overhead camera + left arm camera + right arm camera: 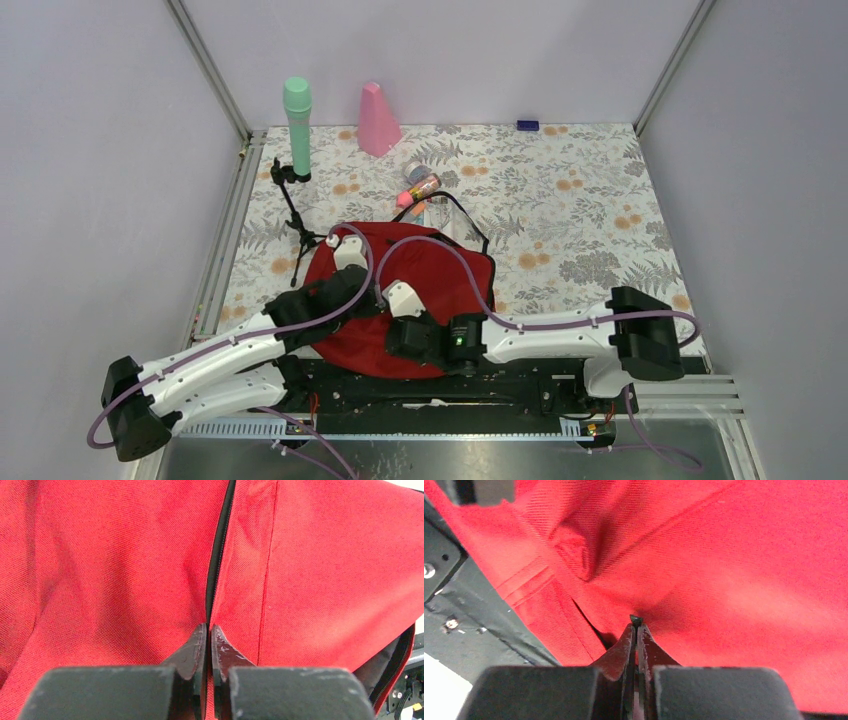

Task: Pack the student bag
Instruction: Zip the student bag at the center of the board.

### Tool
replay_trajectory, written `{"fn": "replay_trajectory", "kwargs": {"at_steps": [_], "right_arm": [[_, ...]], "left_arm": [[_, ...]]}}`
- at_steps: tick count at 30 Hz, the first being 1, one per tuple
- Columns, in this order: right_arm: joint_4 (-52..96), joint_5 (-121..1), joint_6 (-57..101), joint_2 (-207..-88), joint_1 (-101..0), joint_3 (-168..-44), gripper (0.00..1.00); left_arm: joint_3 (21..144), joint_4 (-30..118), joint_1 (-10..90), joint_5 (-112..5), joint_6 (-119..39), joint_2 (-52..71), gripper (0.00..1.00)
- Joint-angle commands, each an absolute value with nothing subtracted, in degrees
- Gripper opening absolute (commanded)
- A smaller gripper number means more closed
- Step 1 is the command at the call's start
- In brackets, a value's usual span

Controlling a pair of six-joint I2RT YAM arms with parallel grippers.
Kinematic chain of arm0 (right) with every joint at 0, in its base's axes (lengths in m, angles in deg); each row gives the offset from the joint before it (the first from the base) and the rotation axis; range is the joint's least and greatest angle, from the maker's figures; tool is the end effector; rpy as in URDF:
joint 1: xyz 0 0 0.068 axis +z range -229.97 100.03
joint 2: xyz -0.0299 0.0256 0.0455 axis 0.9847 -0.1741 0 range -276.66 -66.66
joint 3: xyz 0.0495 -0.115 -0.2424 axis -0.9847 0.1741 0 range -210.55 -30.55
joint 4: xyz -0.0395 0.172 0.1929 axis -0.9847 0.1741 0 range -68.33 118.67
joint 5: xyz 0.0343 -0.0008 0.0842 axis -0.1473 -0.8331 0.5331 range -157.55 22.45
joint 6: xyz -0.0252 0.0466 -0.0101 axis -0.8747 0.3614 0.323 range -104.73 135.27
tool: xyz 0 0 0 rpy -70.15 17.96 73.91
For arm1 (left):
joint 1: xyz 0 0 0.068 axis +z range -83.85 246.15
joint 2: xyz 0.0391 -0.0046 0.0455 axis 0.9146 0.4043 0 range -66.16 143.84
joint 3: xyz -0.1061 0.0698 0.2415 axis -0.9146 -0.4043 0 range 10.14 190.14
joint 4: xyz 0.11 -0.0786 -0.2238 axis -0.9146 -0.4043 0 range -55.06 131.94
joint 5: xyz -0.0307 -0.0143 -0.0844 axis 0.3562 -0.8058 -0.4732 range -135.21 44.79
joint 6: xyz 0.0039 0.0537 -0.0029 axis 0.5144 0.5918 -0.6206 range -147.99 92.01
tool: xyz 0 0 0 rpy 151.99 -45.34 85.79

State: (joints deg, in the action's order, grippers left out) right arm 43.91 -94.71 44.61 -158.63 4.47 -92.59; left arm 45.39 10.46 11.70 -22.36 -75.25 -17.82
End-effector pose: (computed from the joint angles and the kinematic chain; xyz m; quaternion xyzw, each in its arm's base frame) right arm 0.0487 0.3331 0.2237 -0.3578 0.8505 0.1427 0.3582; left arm 0.1118 -0.1325 0.2388 -0.0196 0.9072 -0.1781 0.3807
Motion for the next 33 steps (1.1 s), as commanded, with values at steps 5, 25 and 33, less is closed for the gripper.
{"fn": "replay_trajectory", "kwargs": {"at_steps": [5, 25, 33], "right_arm": [[51.67, -111.95, 43.76, -150.83, 5.16, -91.62, 0.00], [53.03, -114.49, 45.97, -135.22, 5.12, -85.65, 0.00], [55.48, -117.90, 46.86, -132.16, 5.16, -85.91, 0.00]], "left_arm": [[48.85, 9.75, 11.57, -17.46, -75.20, -18.71, 0.00], [52.21, 6.93, 11.66, -10.88, -72.43, -18.26, 0.00], [52.33, 6.60, 12.02, -9.48, -71.67, -17.66, 0.00]]}}
